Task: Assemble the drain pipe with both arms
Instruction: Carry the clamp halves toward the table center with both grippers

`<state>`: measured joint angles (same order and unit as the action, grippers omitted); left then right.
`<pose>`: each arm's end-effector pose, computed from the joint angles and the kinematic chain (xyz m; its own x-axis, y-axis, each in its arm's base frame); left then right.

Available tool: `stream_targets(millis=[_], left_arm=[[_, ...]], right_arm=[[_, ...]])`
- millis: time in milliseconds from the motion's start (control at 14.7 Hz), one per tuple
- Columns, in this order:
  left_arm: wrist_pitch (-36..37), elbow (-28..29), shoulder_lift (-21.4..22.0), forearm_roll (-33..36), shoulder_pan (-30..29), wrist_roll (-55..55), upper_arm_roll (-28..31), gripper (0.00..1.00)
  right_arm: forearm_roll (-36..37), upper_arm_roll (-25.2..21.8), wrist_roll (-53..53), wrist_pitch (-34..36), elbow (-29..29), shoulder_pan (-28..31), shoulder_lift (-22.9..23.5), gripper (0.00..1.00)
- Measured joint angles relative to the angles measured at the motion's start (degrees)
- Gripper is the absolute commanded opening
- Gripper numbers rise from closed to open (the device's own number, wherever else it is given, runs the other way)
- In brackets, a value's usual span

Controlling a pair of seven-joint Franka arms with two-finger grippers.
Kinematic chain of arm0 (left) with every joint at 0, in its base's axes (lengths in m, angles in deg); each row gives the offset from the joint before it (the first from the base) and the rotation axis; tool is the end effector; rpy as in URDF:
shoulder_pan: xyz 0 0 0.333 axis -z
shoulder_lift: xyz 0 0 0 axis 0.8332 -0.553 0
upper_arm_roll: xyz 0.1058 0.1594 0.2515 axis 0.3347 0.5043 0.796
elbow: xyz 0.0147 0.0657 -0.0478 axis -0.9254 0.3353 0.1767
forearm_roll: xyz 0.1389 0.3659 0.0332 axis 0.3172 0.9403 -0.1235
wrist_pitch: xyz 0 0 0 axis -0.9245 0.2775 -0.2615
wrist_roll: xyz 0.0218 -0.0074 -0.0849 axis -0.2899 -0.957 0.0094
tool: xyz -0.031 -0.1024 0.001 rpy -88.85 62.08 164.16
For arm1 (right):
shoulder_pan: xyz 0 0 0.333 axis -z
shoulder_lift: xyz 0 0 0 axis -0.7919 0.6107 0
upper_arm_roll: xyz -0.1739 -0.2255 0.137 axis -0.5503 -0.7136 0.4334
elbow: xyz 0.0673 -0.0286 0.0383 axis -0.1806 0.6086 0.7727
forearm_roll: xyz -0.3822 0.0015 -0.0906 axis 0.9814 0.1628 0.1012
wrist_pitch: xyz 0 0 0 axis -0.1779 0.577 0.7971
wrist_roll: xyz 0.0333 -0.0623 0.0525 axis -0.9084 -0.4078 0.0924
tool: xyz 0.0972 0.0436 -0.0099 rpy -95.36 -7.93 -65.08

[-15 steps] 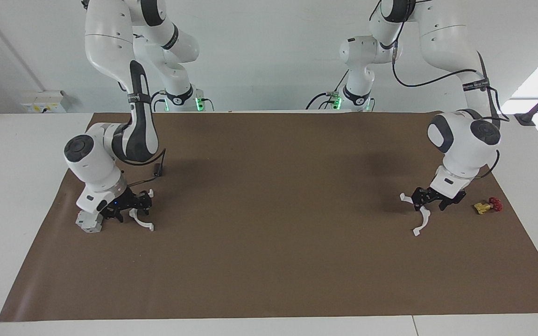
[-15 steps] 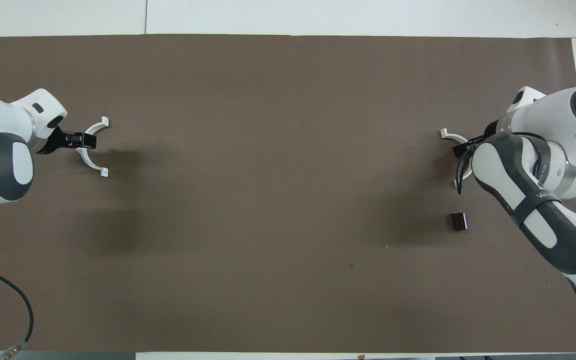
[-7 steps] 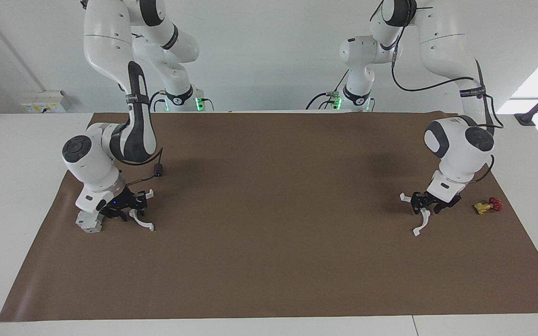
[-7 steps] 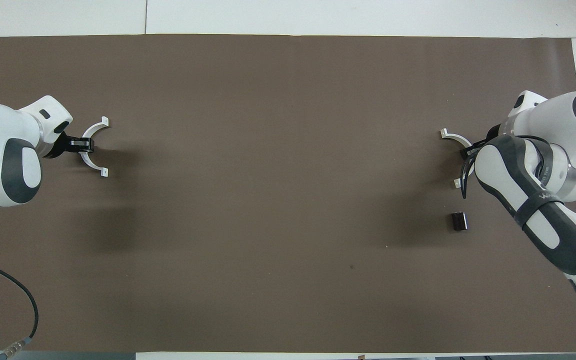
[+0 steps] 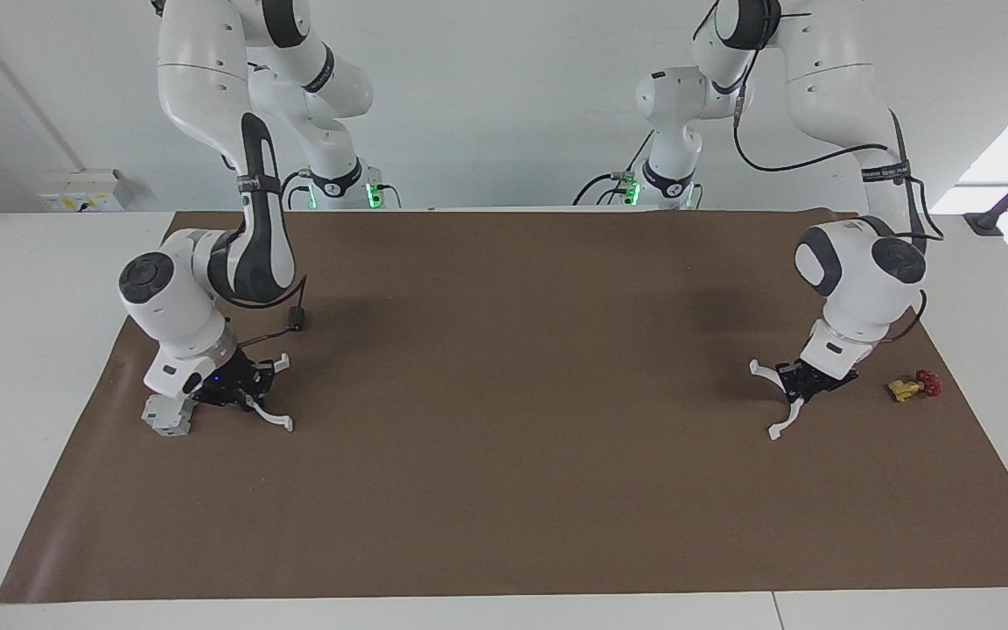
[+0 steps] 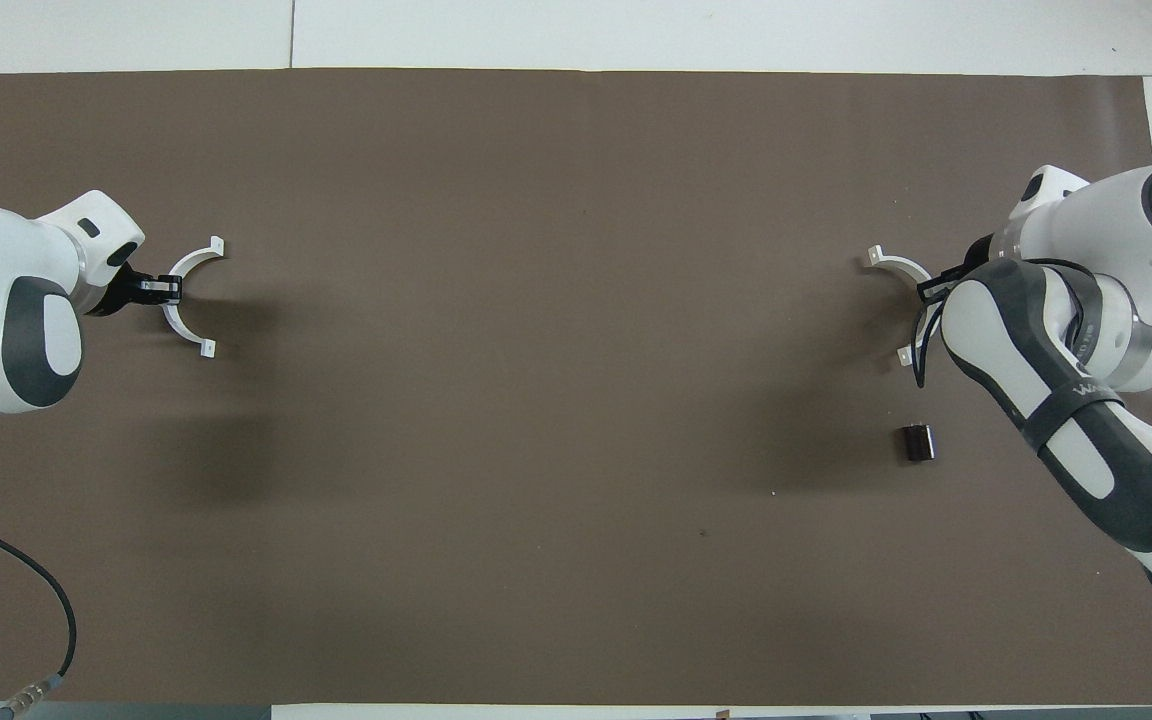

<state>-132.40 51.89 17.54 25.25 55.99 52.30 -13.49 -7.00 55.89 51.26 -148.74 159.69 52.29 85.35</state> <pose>0.6203 0.0408 0.3063 0.9896 -0.0949 0.1082 -0.0917 -0.9952 -0.0346 0.6331 -0.0299 0.3200 0.9576 0.2844 0.0458 0.2859 -0.9578 -0.0293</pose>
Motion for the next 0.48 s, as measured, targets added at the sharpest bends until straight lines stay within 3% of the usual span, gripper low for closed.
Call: stream_targets(millis=[204,475], left_arm=[[1.2,-0.4,0.3,0.0,0.0,0.0,0.2,0.0],[7.7,-1.8,3.5,0.0,0.0,0.0,0.2,0.0]], right_arm=[[0.1,0.5,-20.7,8.6,-11.0,-11.0,1.1,0.14],[0.6,0.5,-41.0,11.6,-19.8,-23.4,6.7,0.14]])
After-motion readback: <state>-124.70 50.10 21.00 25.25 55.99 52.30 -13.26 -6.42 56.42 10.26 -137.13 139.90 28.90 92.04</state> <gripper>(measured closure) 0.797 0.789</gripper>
